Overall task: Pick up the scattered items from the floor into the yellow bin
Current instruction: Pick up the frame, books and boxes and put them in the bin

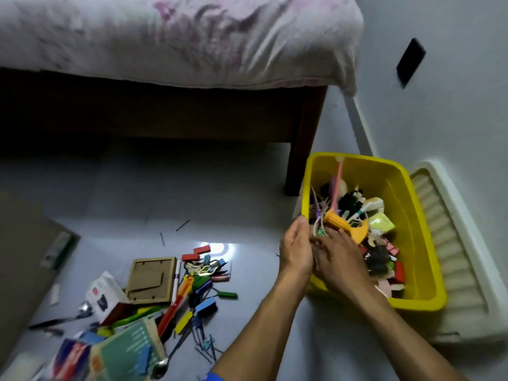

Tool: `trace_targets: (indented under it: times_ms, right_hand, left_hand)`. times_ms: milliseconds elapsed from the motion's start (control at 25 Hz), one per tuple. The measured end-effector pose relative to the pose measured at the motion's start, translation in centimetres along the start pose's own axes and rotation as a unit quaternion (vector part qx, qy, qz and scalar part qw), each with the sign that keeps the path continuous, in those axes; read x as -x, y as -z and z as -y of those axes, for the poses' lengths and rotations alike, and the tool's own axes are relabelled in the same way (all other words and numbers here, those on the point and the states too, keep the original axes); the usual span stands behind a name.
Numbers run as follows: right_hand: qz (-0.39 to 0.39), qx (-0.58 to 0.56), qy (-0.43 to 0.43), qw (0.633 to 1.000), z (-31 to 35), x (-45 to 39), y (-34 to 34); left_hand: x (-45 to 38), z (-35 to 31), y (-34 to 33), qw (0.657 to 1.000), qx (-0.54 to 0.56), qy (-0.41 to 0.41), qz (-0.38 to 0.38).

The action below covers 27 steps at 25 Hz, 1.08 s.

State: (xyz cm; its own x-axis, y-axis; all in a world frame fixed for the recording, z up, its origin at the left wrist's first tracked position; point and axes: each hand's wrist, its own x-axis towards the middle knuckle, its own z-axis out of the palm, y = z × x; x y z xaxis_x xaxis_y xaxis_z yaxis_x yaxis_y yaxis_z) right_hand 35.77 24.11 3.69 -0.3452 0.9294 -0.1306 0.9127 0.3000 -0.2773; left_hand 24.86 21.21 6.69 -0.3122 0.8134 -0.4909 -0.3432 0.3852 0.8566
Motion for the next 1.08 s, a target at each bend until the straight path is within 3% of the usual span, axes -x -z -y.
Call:
trace_targets:
  times_ms: [120, 240, 360, 520, 600, 720, 880, 1000, 1080]
  right_hand:
    - [-0.074, -0.033, 0.037, 0.996, 4.3, 0.7, 0.2]
    - [-0.071, -0.089, 0.093, 0.989, 10.2, 0.9, -0.9]
    - [0.025, -0.110, 0.129, 0.985, 16.2, 1.1, -4.2]
    - [0.221, -0.135, 0.136, 0.956, 19.9, 0.5, -11.3]
    - [0.238, -0.161, 0.086, 0.954, 20.3, -1.1, -14.4]
    - [0.160, -0.162, -0.082, 0.970, 19.4, -3.5, -17.4]
    - [0.130, -0.165, -0.181, 0.961, 20.0, -3.5, -20.4]
    - [0.114, -0.199, -0.155, 0.961, 23.4, -2.8, -22.3]
    - [0.114, -0.315, -0.163, 0.928, 25.5, -2.1, -23.2]
  left_hand:
    - [0.8, -1.0, 4.9, 0.999, -0.017, -0.012, -0.035]
    - [1.2, -1.4, 11.8, 0.994, -0.044, -0.010, -0.098]
    - [1.3, 0.0, 19.8, 0.984, -0.066, -0.009, -0.168]
    - [1.5, 3.9, 29.1, 0.963, -0.125, 0.026, -0.239]
    - [0.3, 5.6, 33.1, 0.948, -0.194, 0.035, -0.251]
    - [-3.4, 6.7, 36.8, 0.911, -0.329, 0.018, -0.247]
    - [-7.5, 7.6, 38.0, 0.871, -0.395, 0.134, -0.260]
    - [-7.8, 10.1, 35.6, 0.899, -0.330, 0.133, -0.254]
    - [-7.1, 11.3, 32.9, 0.917, -0.285, 0.107, -0.258]
